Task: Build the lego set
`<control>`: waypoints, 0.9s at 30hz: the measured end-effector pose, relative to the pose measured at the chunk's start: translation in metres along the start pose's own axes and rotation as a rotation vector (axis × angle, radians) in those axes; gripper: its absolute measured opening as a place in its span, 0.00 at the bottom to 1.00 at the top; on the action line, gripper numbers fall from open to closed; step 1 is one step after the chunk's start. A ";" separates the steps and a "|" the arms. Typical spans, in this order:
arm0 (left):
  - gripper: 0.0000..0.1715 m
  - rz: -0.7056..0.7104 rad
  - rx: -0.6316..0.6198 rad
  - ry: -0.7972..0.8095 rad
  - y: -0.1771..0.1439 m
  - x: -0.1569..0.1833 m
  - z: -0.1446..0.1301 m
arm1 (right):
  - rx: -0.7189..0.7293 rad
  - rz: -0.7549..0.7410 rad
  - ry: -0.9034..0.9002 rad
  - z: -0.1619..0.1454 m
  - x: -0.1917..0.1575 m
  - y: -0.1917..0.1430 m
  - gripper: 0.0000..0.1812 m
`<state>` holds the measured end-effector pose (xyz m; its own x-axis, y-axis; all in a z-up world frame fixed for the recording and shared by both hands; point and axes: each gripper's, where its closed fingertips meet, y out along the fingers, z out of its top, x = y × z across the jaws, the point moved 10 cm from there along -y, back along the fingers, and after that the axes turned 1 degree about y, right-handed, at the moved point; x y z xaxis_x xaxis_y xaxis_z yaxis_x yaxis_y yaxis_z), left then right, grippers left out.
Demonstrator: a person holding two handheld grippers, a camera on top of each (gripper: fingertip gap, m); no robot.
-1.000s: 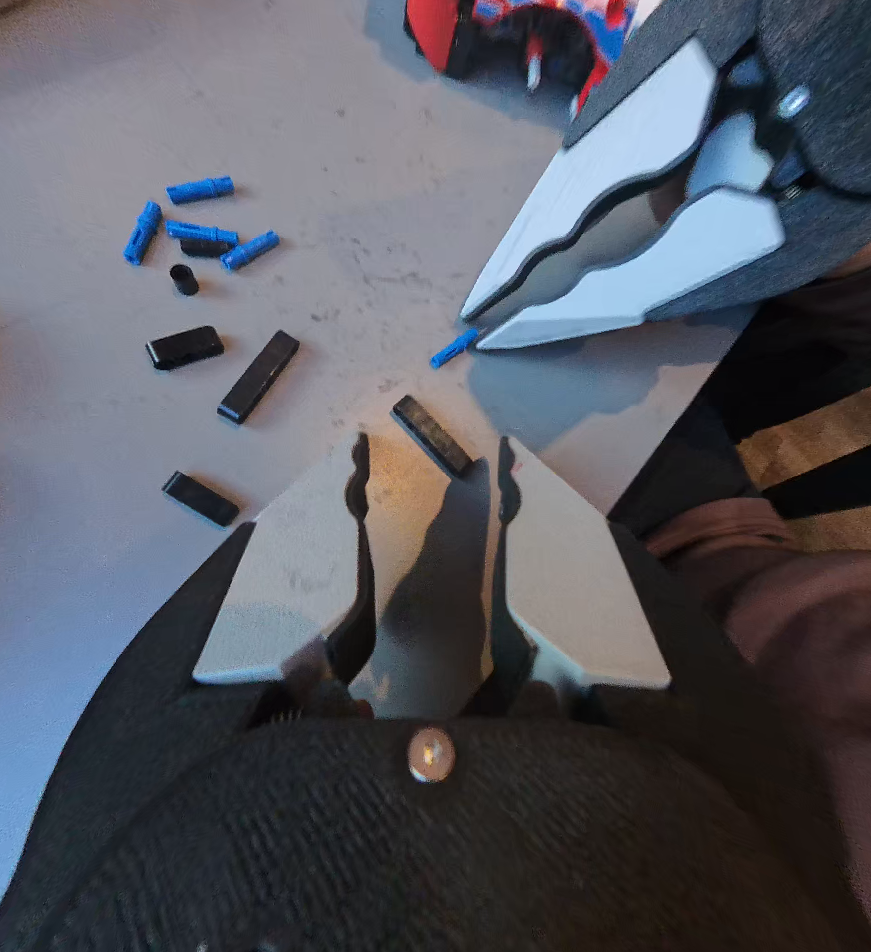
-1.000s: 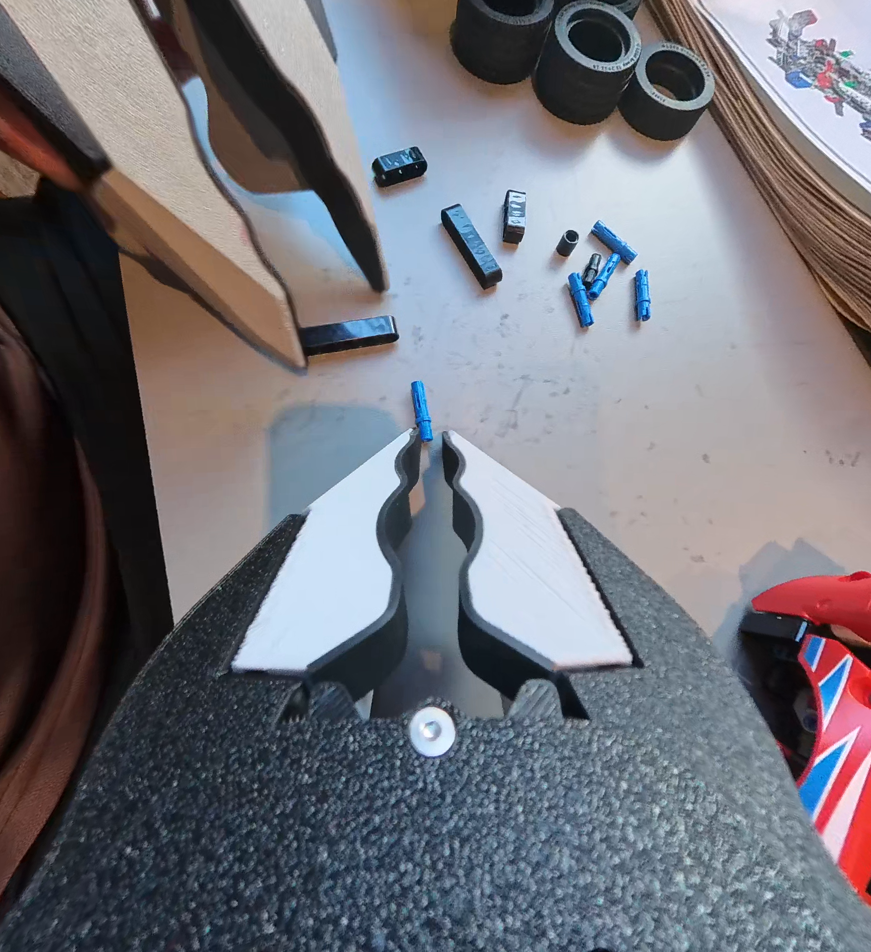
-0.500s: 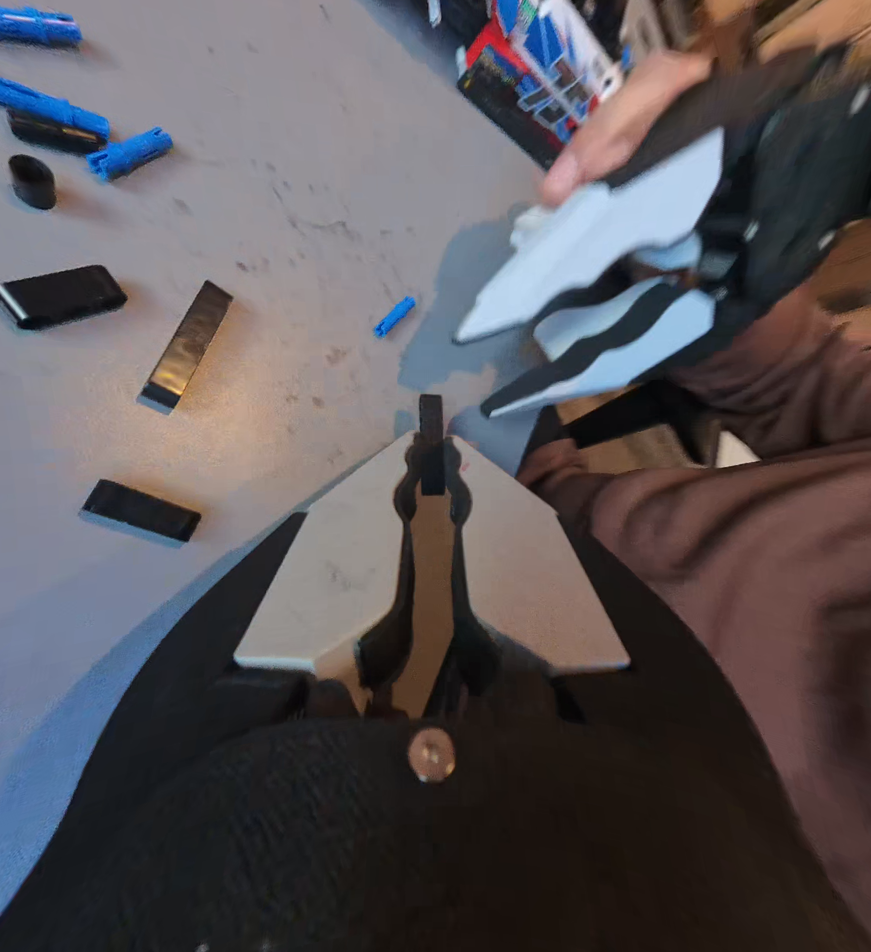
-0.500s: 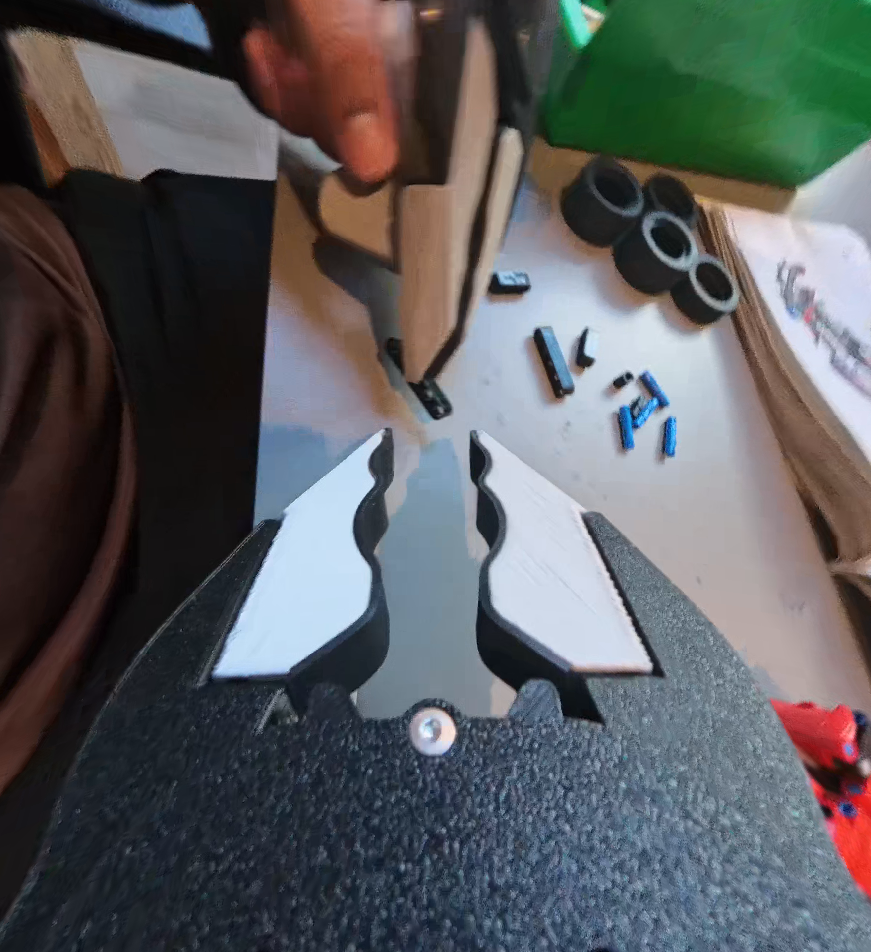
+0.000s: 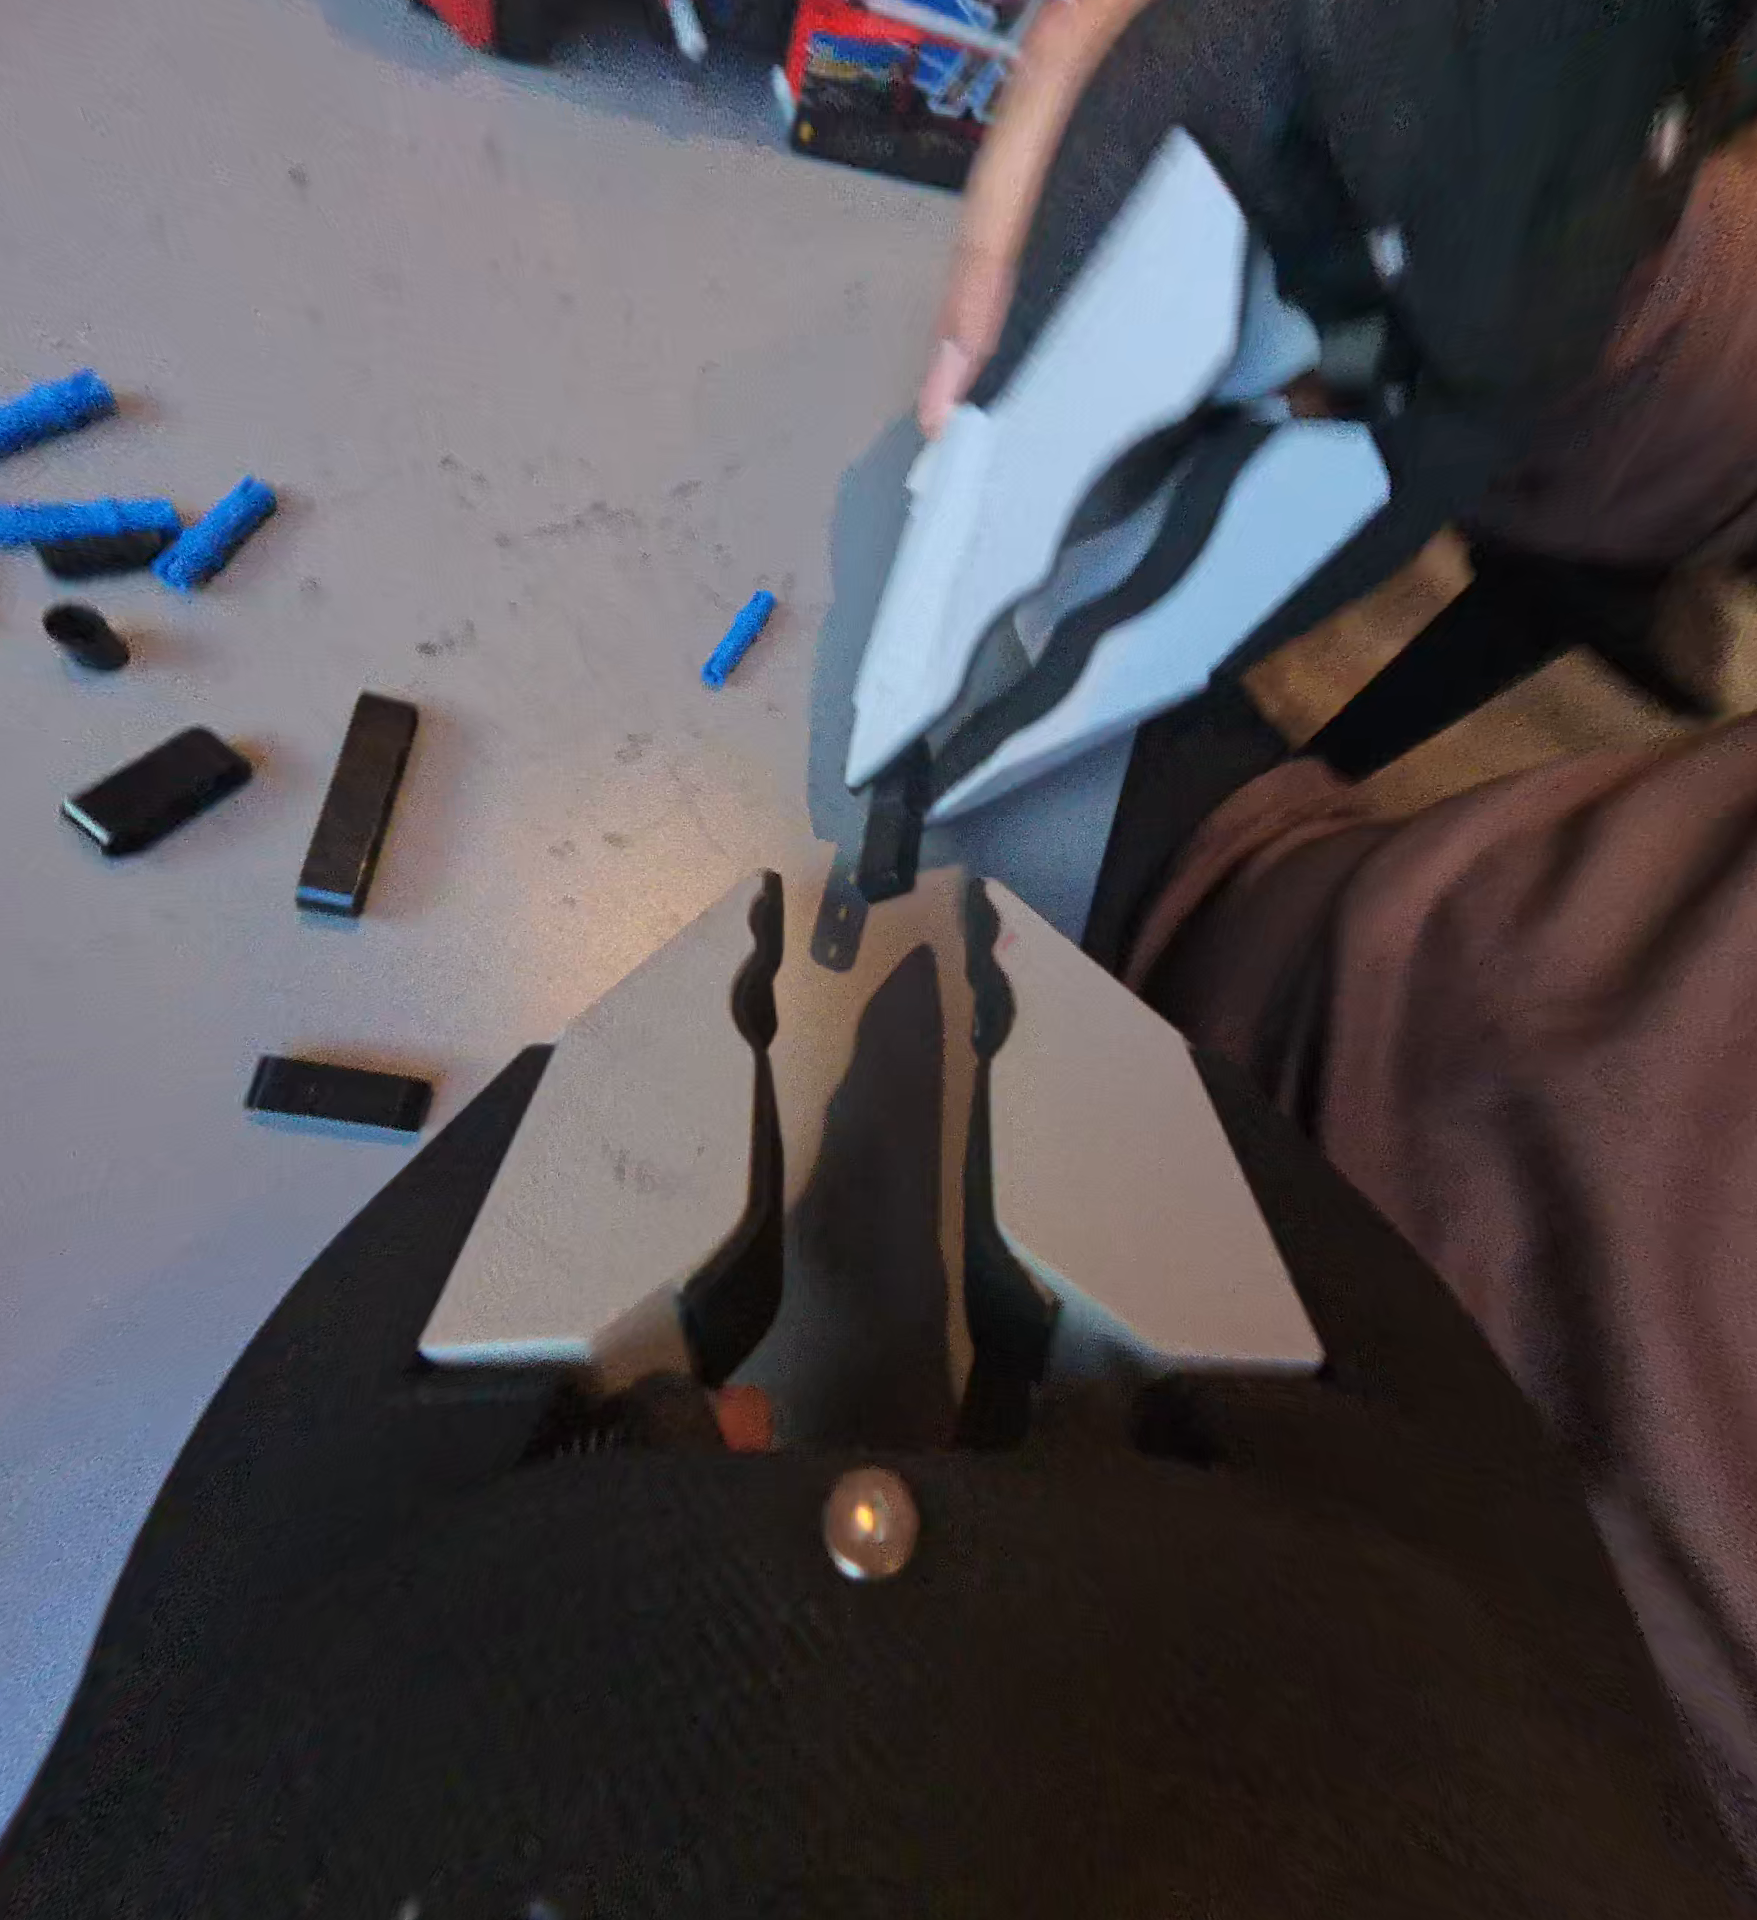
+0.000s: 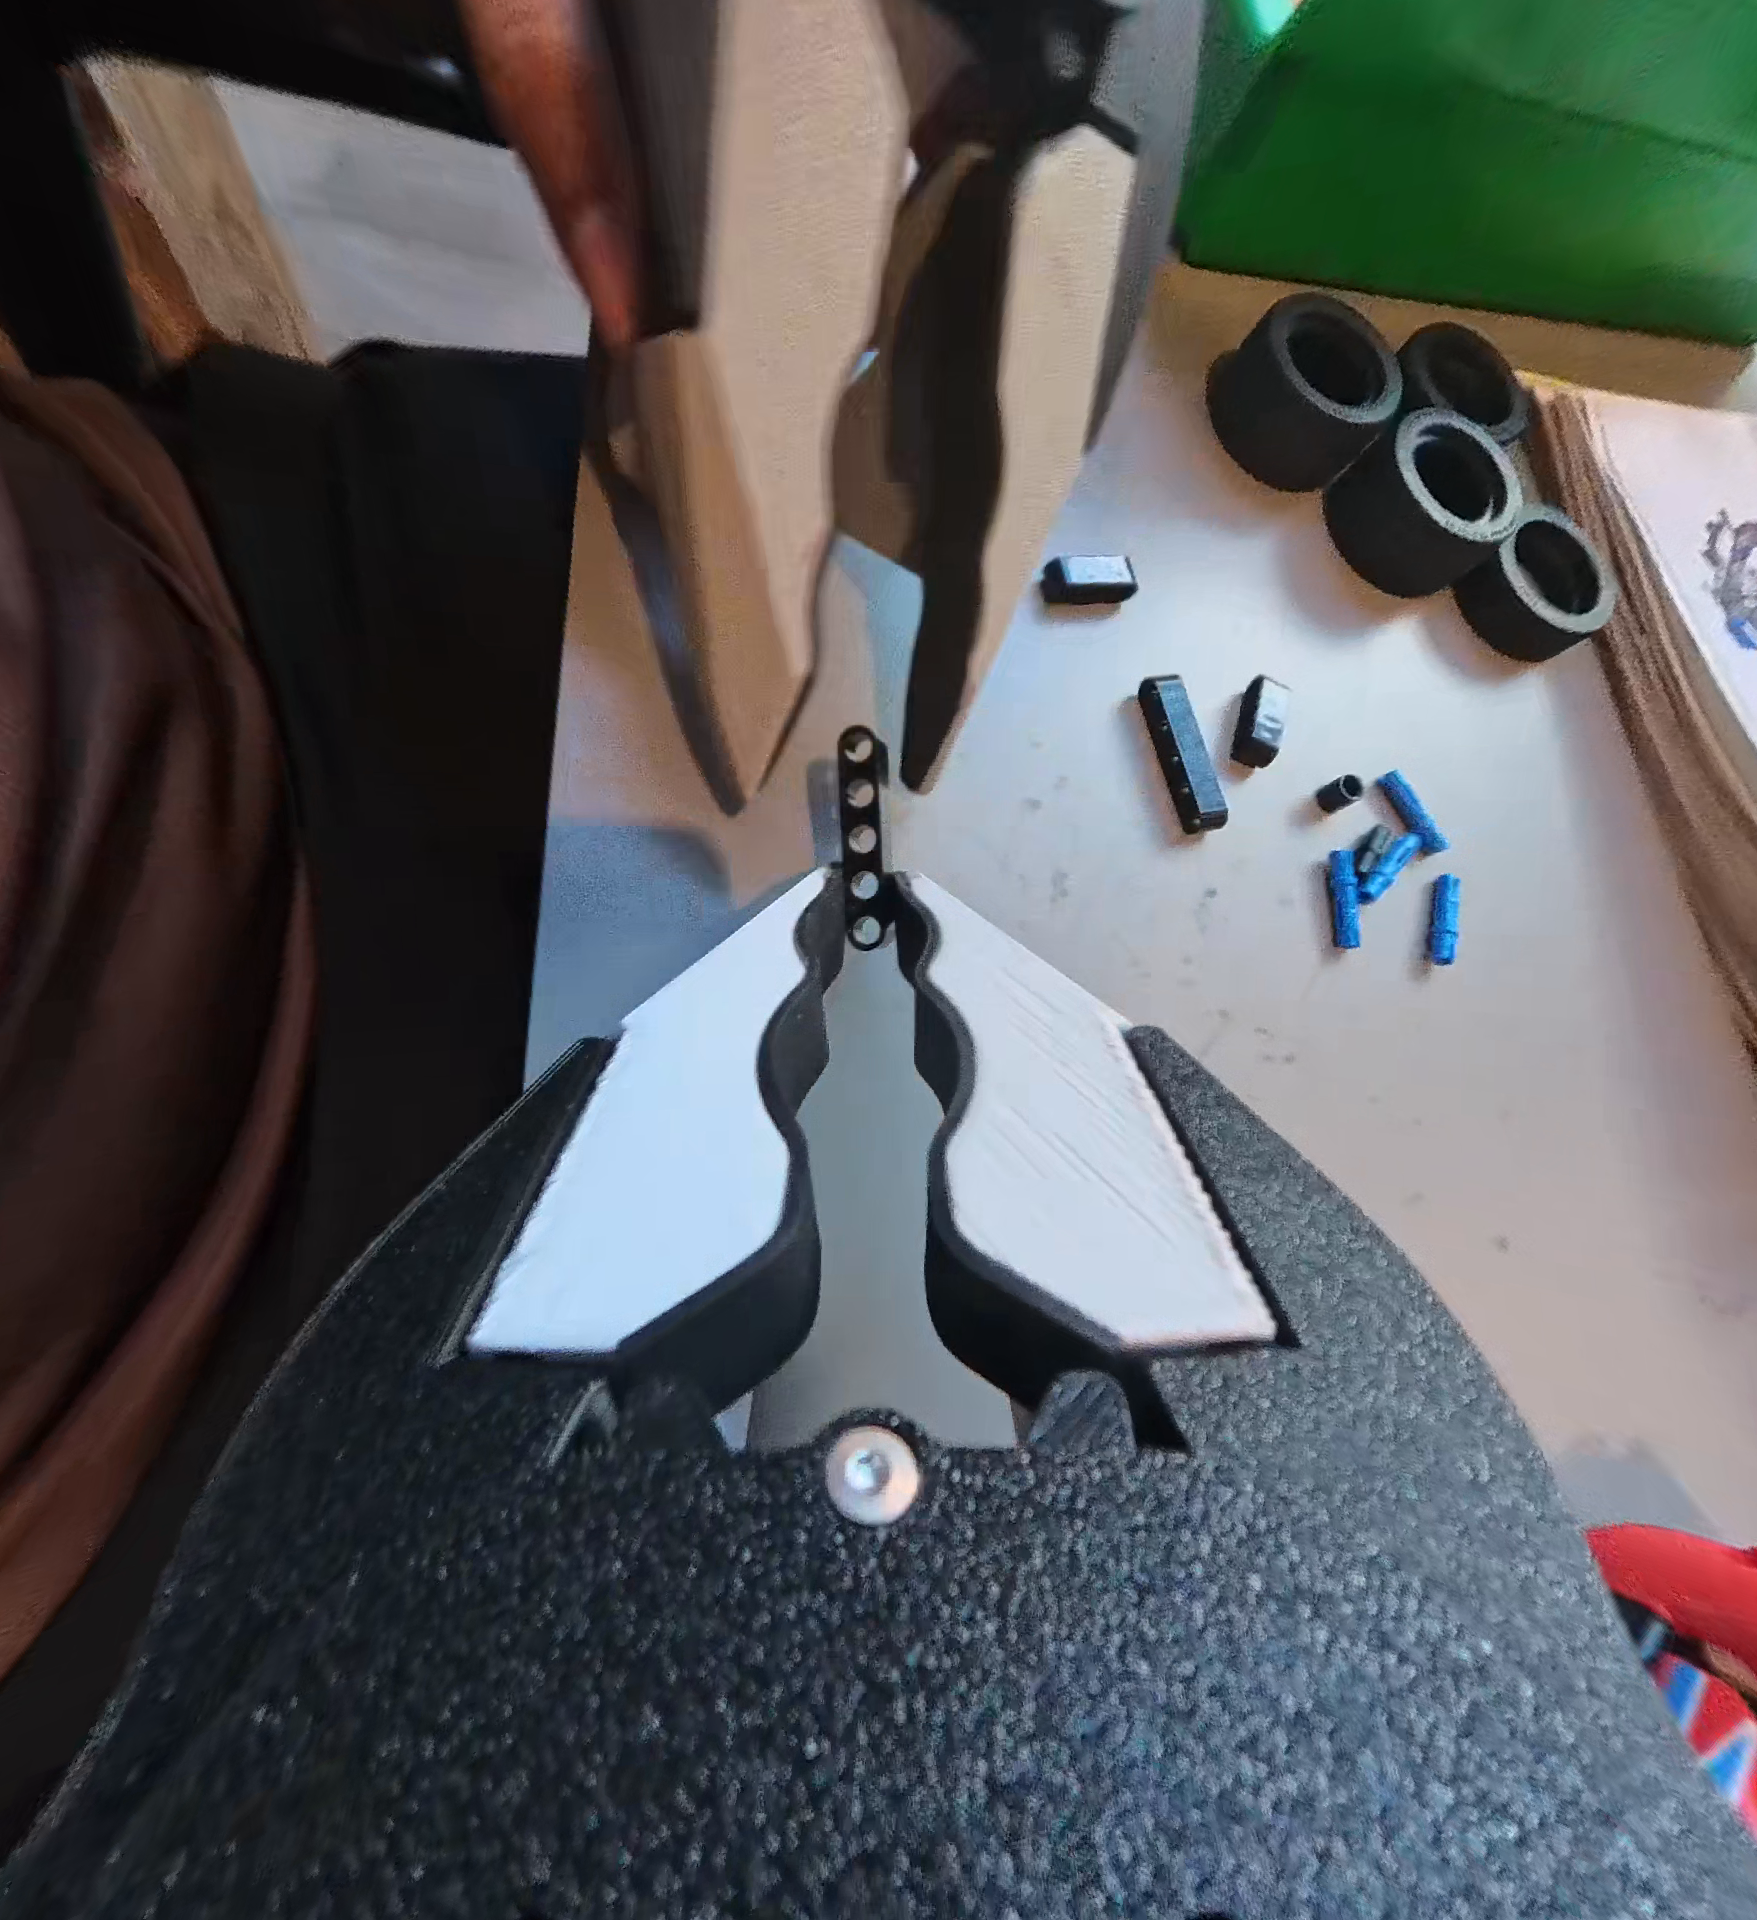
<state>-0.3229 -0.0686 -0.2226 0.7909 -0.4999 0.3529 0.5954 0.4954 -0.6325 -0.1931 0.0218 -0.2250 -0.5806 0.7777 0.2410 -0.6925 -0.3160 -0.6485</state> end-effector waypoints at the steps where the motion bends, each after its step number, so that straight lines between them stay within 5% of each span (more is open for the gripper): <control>1: 0.19 0.029 -0.014 0.068 0.002 0.004 -0.001 | 0.007 0.023 0.028 -0.001 0.003 0.000 0.05; 9: 0.05 0.140 0.003 0.265 0.010 0.009 -0.001 | -0.018 0.074 0.089 -0.004 0.008 0.005 0.05; 20: 0.09 0.004 -0.076 0.192 0.006 -0.008 0.001 | -0.020 -0.065 0.223 -0.018 0.028 -0.025 0.09; 27: 0.13 0.009 -0.112 0.190 0.003 -0.010 0.004 | -0.110 -0.063 0.253 -0.026 0.033 -0.015 0.09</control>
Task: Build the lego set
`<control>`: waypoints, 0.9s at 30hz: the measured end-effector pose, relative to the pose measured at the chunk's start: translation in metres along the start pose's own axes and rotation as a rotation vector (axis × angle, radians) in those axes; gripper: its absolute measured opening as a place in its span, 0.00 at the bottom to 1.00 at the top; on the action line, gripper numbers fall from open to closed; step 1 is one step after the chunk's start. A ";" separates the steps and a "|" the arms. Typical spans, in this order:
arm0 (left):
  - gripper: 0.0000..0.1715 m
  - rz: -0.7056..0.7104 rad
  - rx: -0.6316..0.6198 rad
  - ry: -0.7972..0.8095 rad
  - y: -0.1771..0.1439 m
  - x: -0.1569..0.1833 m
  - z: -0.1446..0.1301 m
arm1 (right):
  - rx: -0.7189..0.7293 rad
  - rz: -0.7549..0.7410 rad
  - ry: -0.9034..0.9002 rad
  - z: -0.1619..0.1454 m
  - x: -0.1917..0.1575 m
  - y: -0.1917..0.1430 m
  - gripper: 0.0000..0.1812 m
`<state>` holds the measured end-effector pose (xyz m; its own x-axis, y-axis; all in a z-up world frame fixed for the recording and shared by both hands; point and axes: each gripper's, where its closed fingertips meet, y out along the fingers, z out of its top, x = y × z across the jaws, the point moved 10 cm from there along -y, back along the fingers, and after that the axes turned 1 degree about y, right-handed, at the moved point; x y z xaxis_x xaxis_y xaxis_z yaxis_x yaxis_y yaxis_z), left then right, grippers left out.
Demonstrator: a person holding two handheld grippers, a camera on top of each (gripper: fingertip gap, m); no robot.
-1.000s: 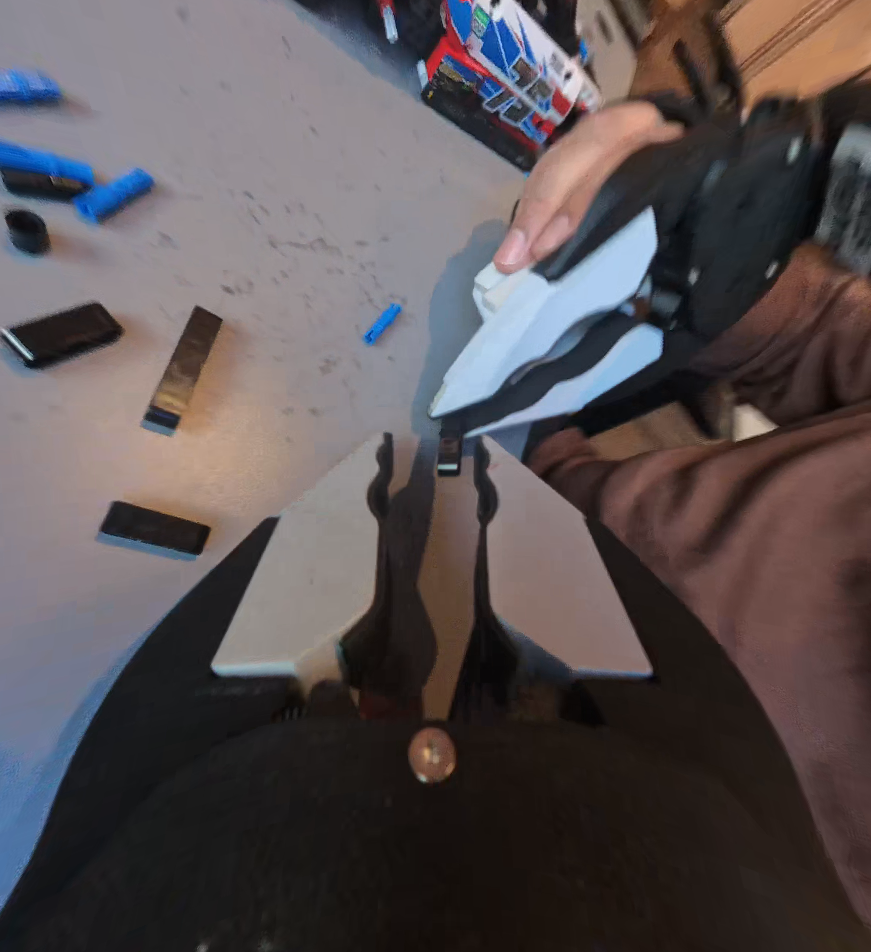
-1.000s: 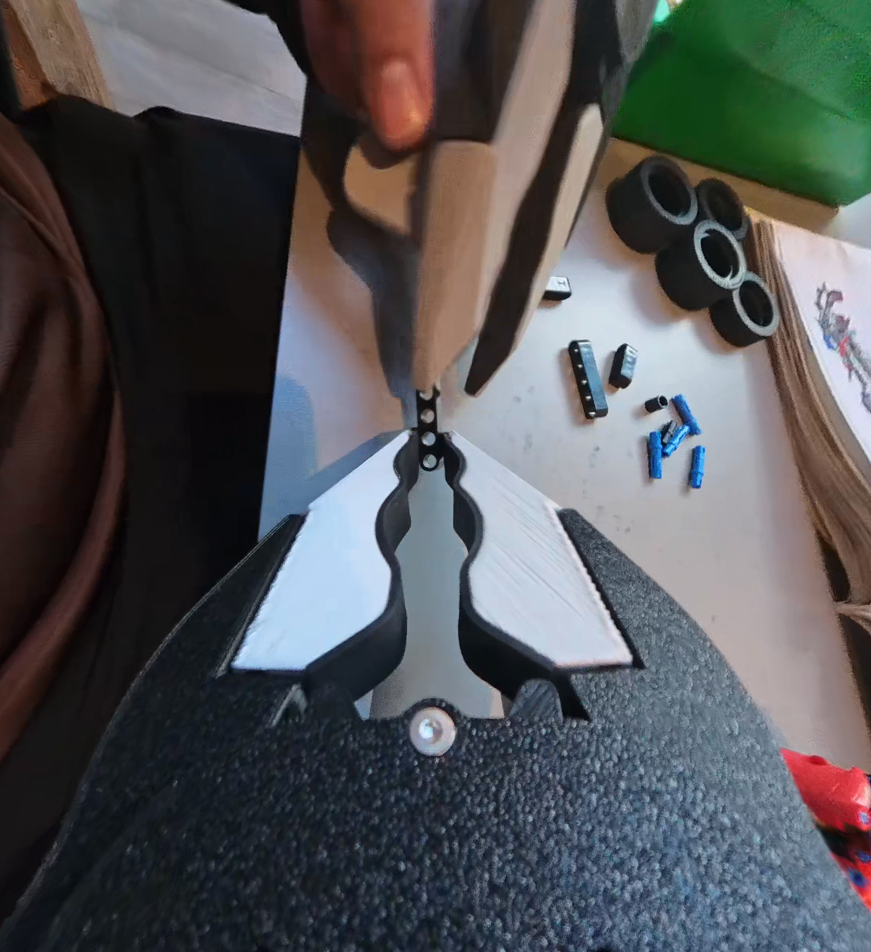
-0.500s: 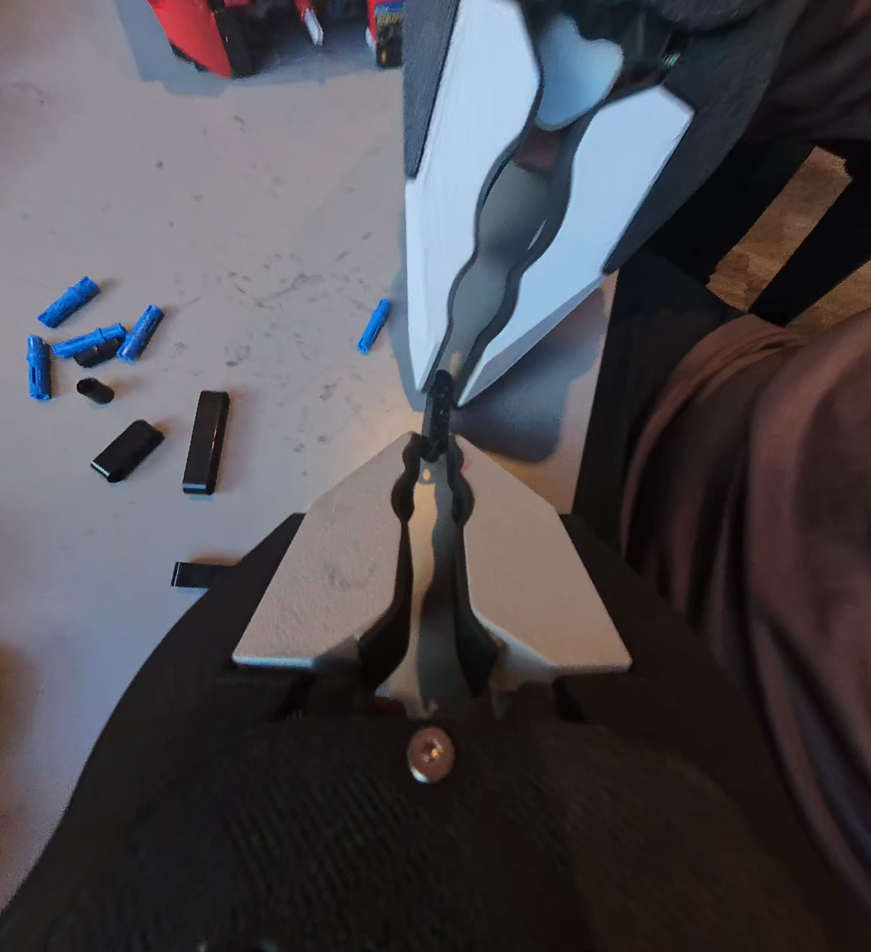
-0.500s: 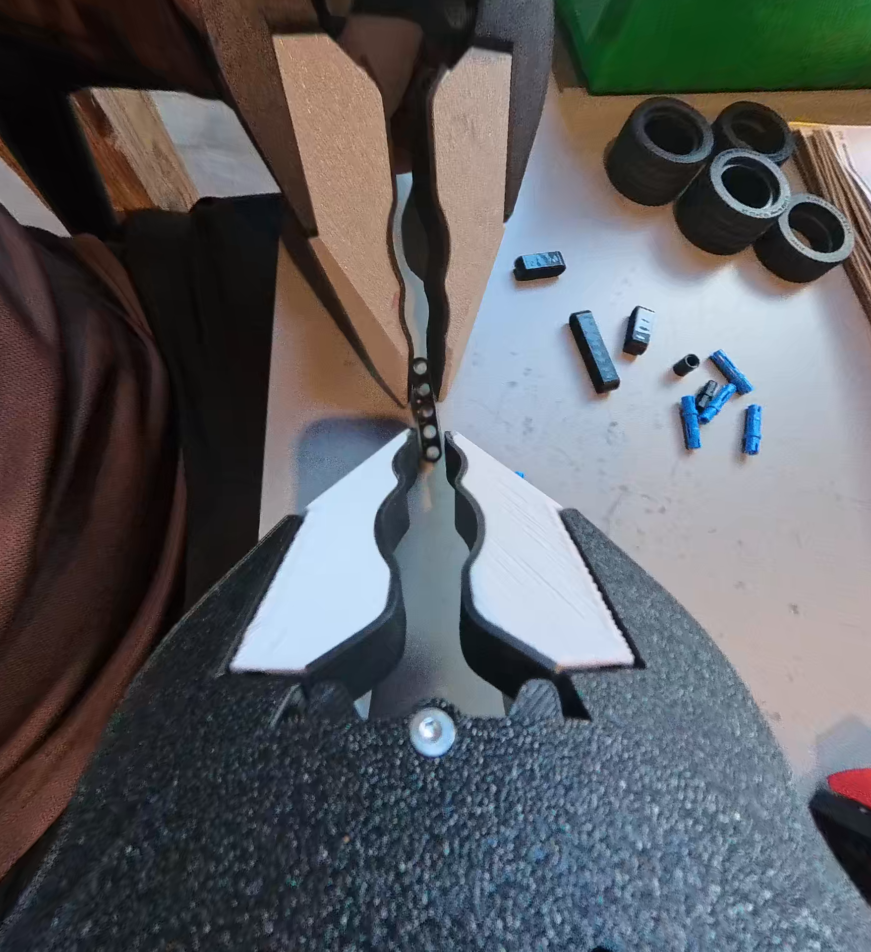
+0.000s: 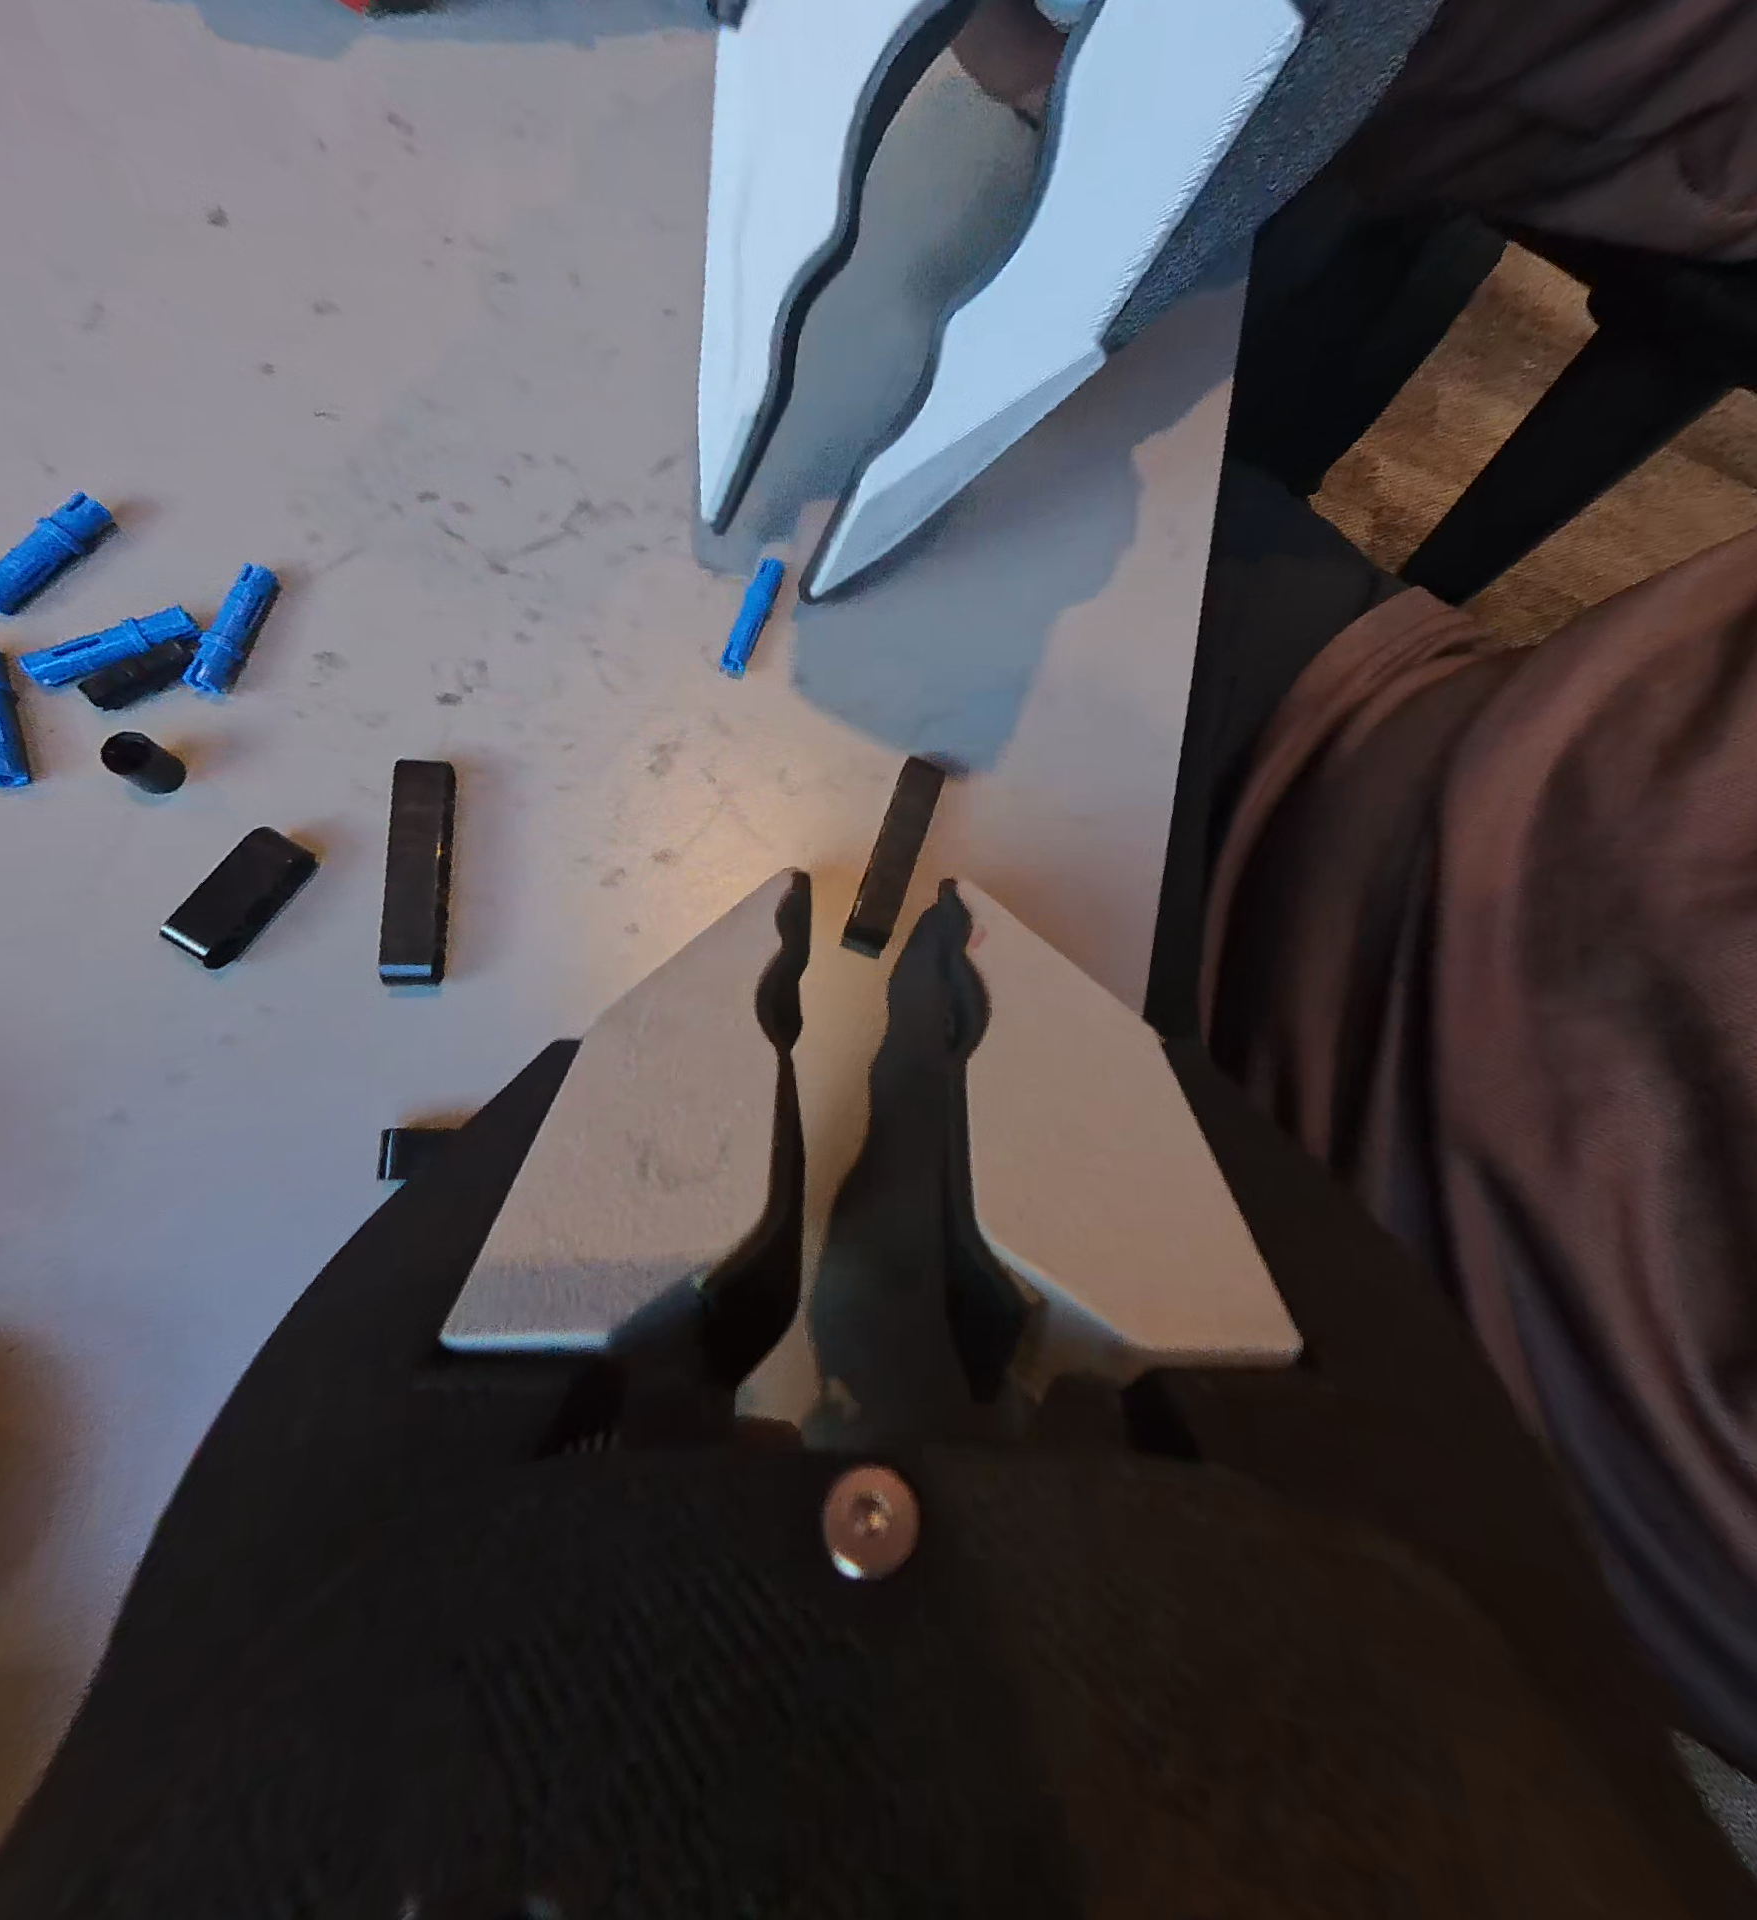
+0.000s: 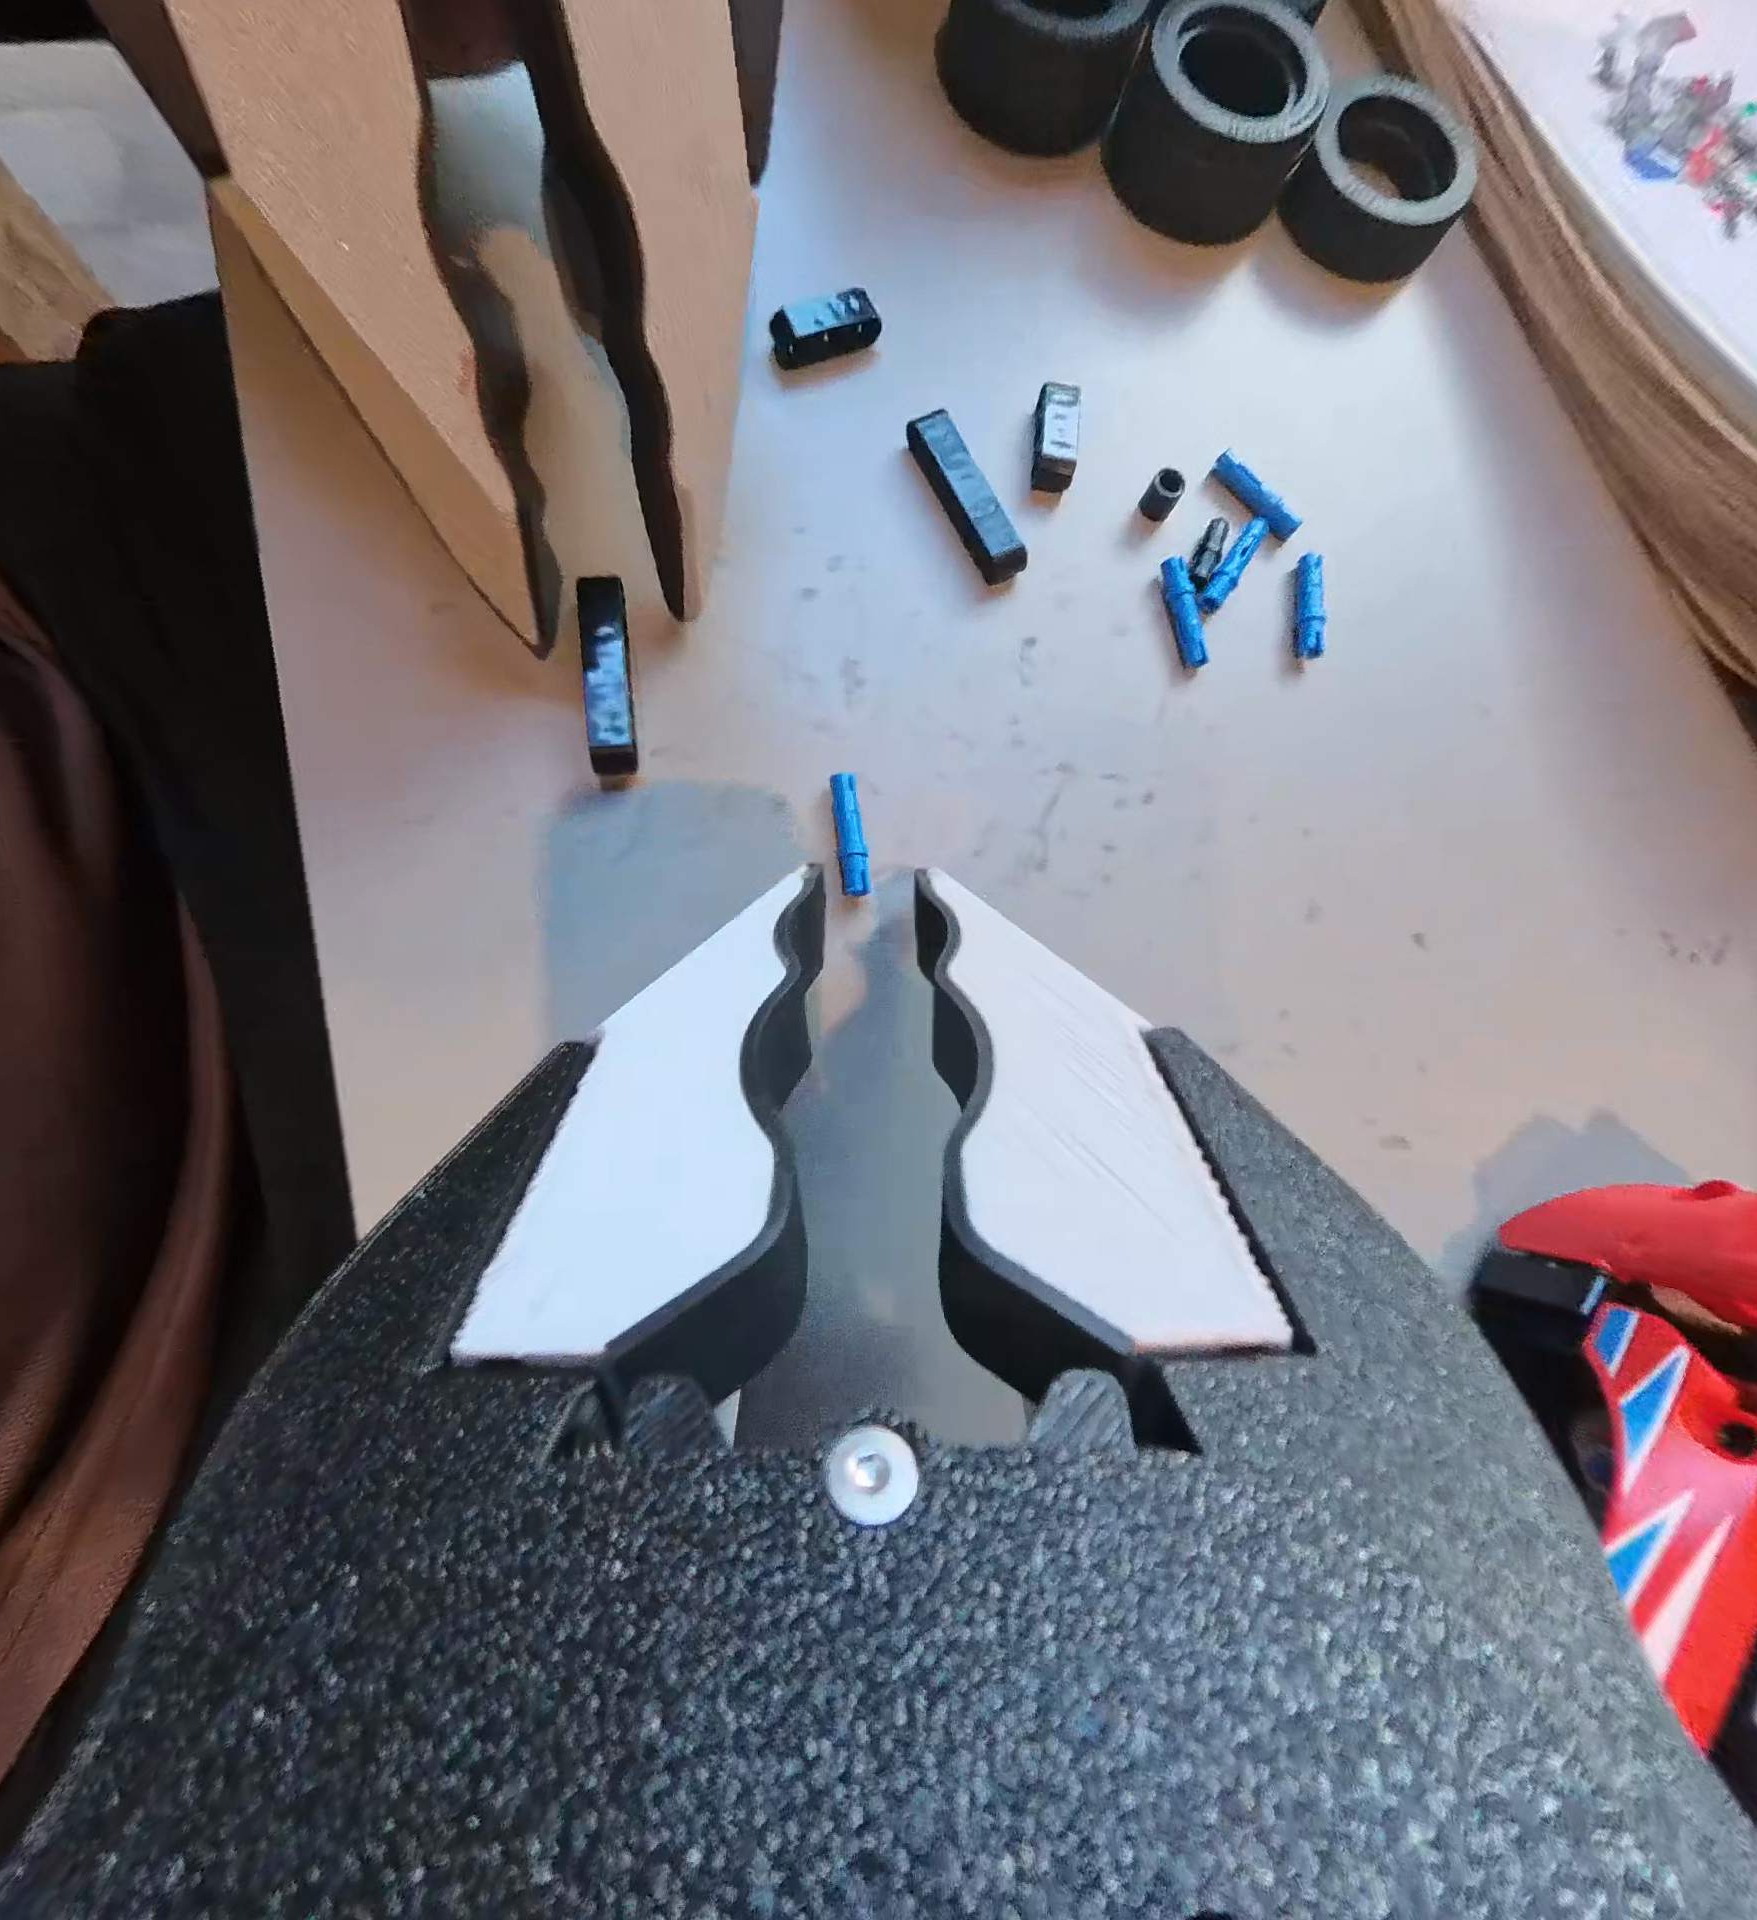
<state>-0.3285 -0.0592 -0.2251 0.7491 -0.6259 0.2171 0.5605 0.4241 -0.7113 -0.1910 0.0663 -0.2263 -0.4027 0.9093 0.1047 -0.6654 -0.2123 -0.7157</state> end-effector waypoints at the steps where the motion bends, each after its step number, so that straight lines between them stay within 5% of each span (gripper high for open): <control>1: 0.14 0.003 -0.004 0.005 0.000 0.001 0.000 | -0.002 0.012 0.004 0.000 0.000 0.002 0.08; 9: 0.04 0.009 -0.019 0.011 -0.001 0.001 -0.002 | 0.002 0.045 0.024 0.000 -0.001 0.003 0.03; 12: 0.04 -0.032 -0.036 -0.062 0.000 -0.003 0.001 | -0.012 0.005 -0.001 0.002 -0.004 0.000 0.18; 17: 0.03 -0.192 -0.051 -0.281 0.000 -0.014 -0.001 | 0.084 0.008 -0.187 0.015 -0.027 -0.007 0.13; 27: 0.03 -0.401 -0.004 -0.501 0.005 -0.025 -0.011 | 0.034 -0.074 -0.472 0.025 -0.060 0.016 0.05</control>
<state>-0.3489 -0.0489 -0.2415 0.5565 -0.3532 0.7520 0.8306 0.2175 -0.5126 -0.1934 -0.0002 -0.2269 -0.5894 0.6624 0.4624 -0.7204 -0.1719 -0.6720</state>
